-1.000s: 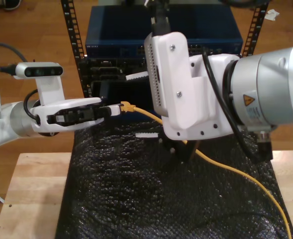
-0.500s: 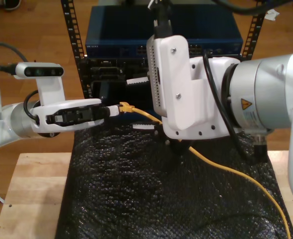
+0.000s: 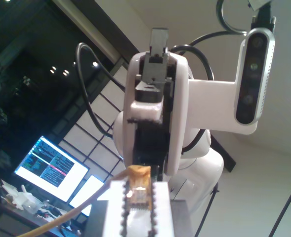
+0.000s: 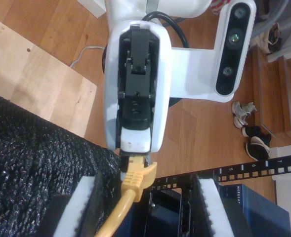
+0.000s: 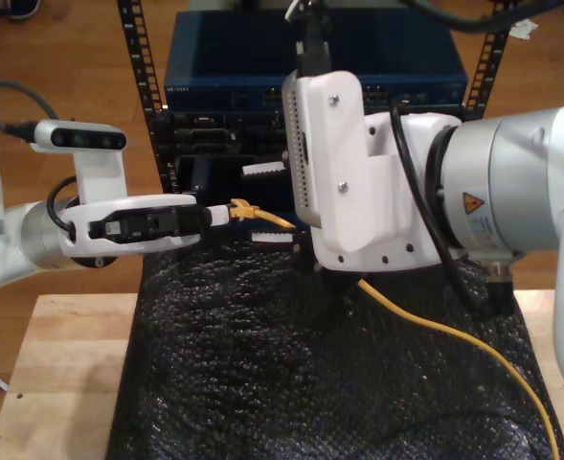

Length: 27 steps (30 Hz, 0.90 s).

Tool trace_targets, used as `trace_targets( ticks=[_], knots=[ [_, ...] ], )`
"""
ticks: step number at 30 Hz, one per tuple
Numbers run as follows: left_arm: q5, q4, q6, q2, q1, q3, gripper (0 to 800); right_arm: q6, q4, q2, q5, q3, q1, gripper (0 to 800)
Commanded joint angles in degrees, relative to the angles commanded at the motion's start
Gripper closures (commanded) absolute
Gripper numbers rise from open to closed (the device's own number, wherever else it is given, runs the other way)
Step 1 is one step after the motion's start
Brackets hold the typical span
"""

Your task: Grab the cable and plug it in

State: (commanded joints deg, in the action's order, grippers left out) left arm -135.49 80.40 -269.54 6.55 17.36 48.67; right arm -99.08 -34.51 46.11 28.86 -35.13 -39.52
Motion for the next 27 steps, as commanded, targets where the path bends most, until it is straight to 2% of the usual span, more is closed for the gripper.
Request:
trace_targets(
  ticks=[4,7,12,27],
  knots=[
    [0.0,0.0,0.0,0.0,0.0,0.0,774,0.0,0.0,-0.09,0.0,0.0,-0.97,363],
    [0.0,0.0,0.0,0.0,0.0,0.0,774,0.0,0.0,0.0,0.0,0.35,-1.05,398],
    [-0.09,0.0,0.0,0.18,0.0,-0.09,774,0.0,0.0,-0.18,-0.09,0.35,-1.05,401],
    [-1.23,0.0,0.09,0.44,-0.18,-0.26,772,0.18,-0.09,-0.26,-0.18,0.62,-1.05,495]
  ],
)
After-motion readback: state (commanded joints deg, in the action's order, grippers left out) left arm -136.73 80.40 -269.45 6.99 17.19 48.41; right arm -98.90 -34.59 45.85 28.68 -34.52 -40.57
